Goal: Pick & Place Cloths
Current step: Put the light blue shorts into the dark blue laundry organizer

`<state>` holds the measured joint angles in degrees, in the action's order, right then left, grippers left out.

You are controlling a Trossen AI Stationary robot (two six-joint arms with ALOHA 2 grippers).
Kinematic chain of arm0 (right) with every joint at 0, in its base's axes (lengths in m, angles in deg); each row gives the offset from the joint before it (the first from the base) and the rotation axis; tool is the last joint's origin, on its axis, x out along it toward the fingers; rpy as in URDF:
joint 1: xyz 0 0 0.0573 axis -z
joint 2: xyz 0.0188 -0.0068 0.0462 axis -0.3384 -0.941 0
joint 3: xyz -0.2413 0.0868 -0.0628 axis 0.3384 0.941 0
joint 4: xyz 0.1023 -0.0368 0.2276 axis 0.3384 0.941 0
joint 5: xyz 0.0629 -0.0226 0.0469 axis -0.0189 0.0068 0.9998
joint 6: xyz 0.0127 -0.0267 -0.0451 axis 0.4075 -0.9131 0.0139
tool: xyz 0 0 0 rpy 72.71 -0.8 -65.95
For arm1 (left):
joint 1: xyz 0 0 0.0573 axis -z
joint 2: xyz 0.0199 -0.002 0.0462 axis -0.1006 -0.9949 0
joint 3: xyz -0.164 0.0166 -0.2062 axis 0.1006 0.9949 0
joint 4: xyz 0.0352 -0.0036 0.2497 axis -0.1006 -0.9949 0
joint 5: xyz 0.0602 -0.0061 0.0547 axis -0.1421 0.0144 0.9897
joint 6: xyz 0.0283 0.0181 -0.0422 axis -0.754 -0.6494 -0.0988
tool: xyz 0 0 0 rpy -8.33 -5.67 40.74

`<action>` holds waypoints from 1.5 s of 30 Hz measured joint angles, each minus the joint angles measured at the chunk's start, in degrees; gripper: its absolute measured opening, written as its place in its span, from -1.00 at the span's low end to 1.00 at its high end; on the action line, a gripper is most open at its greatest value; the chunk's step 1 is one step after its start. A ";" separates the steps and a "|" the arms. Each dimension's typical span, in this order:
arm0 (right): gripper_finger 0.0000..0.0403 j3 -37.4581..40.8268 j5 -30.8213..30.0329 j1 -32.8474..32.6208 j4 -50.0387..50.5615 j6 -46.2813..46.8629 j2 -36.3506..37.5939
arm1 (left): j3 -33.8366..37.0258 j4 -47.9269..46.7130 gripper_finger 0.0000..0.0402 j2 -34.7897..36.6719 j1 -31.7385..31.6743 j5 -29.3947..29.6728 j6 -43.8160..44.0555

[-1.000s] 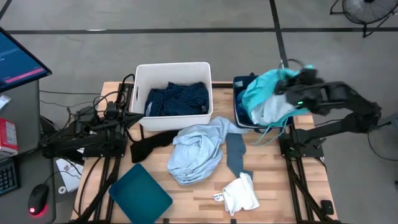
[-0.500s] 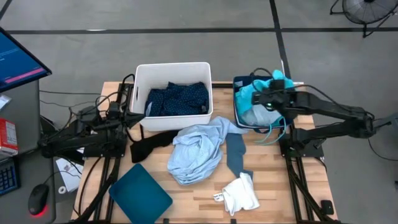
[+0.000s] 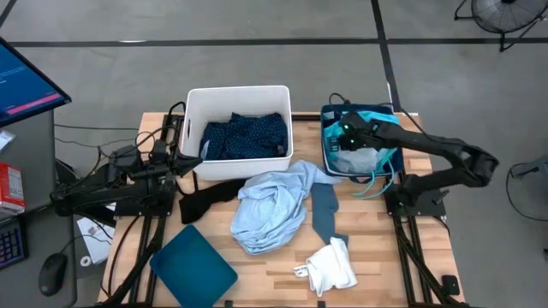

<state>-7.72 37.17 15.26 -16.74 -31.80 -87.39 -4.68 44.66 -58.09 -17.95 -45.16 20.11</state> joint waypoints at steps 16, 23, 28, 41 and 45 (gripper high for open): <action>-0.51 -4.37 8.95 1.78 7.87 -5.20 -13.23 | 0.00 0.01 -1.00 0.00 -0.01 0.00 -1.08; 0.05 -14.71 7.14 1.84 20.20 -10.41 -4.60 | 0.00 -0.01 -1.00 0.00 0.00 0.00 -1.24; 0.29 -22.06 4.70 1.68 31.13 -10.19 0.76 | 0.00 -0.04 -1.00 0.00 0.00 0.00 -1.25; 0.32 -26.32 4.31 -12.33 56.17 9.21 10.95 | 0.00 -0.07 -1.00 0.00 0.01 -0.02 -1.26; 0.32 -23.98 4.19 -17.54 56.90 15.42 12.55 | 0.00 -0.08 -1.00 0.00 0.01 -0.16 -1.26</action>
<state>-31.70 41.36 -2.29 40.16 -16.38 -74.85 -4.68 44.58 -58.09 -17.94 -45.32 18.85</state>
